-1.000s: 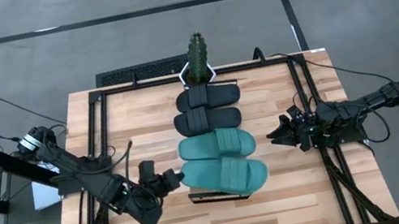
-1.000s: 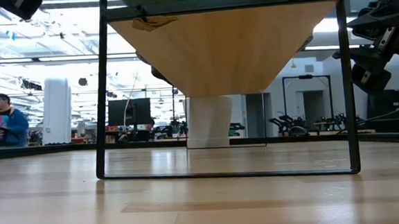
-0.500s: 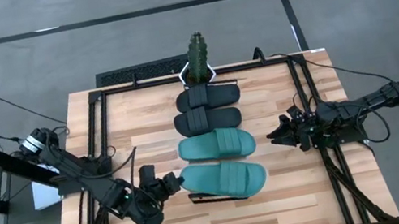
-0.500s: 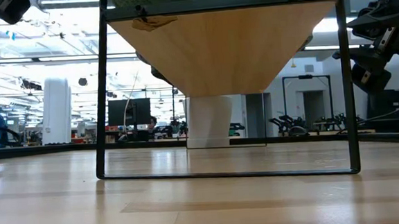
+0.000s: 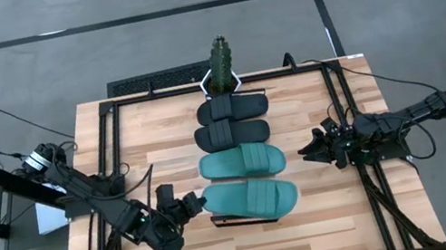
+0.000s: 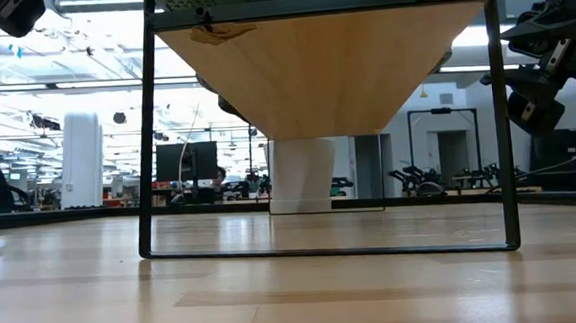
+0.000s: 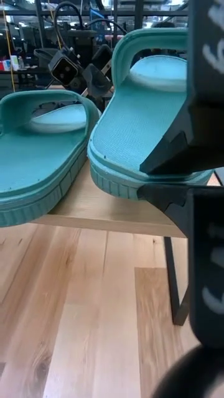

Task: Pick and place slides into the shelf
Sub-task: Put the green slipper on the shelf

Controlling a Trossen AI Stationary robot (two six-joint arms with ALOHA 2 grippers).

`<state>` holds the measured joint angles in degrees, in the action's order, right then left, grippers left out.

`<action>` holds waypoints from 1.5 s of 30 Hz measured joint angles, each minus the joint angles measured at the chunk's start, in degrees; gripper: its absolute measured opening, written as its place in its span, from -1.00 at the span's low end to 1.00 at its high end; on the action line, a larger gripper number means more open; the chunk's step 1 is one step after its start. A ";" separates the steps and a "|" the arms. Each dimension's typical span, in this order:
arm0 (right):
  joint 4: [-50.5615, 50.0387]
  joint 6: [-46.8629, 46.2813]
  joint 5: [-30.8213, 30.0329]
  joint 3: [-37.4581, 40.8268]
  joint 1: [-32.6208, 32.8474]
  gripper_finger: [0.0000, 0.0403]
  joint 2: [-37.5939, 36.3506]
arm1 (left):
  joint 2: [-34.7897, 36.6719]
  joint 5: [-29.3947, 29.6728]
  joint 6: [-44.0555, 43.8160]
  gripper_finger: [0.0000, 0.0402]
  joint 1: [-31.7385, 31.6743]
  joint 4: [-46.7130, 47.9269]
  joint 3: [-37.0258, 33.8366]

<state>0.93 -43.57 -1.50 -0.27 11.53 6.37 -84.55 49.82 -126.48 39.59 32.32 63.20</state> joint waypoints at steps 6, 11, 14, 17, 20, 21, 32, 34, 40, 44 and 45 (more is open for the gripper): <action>-0.01 0.01 -0.01 0.00 0.00 -0.12 0.00 | 0.00 -0.04 0.00 -1.00 -0.47 0.02 0.00; -0.02 0.00 -0.02 0.00 0.00 -0.12 0.00 | 0.02 -0.09 0.00 -1.00 -1.02 0.04 0.00; 0.00 0.00 -0.01 0.00 0.00 -0.12 0.00 | 0.04 -0.12 -0.02 -1.00 -1.21 0.07 0.00; -0.01 0.01 -0.01 0.00 0.00 -0.12 0.00 | 0.04 -0.77 -0.02 -1.00 -1.31 0.08 0.00; 0.00 0.00 -0.02 0.00 0.00 -0.12 0.00 | 0.04 -0.90 -0.20 -1.00 -1.36 0.09 -0.02; 0.00 0.00 0.00 0.00 0.00 -0.12 0.00 | 0.04 -0.92 -0.22 -1.00 -1.47 0.11 -0.02; -0.01 0.02 -0.01 0.00 0.00 -0.12 0.00 | 0.04 -1.56 -0.17 -1.00 -2.78 0.40 -0.04; -0.01 0.00 -0.01 0.00 0.00 -0.12 0.00 | 0.04 -1.90 -0.17 -1.00 -2.86 0.46 -0.04; 0.00 0.00 0.00 0.00 0.00 -0.12 0.00 | 0.04 -2.37 -0.20 -1.00 -2.89 1.41 -0.04; 0.00 0.02 -0.02 0.00 0.00 -0.12 0.00 | 0.04 -2.51 -0.19 -1.00 -2.91 1.55 -0.07; 0.00 0.02 0.00 0.00 0.00 -0.12 0.00 | 0.04 -2.54 -0.19 -1.00 -2.91 1.56 -0.07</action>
<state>0.93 -43.55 -1.50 -0.27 11.53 6.37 -84.51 47.29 -126.67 36.69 33.87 63.13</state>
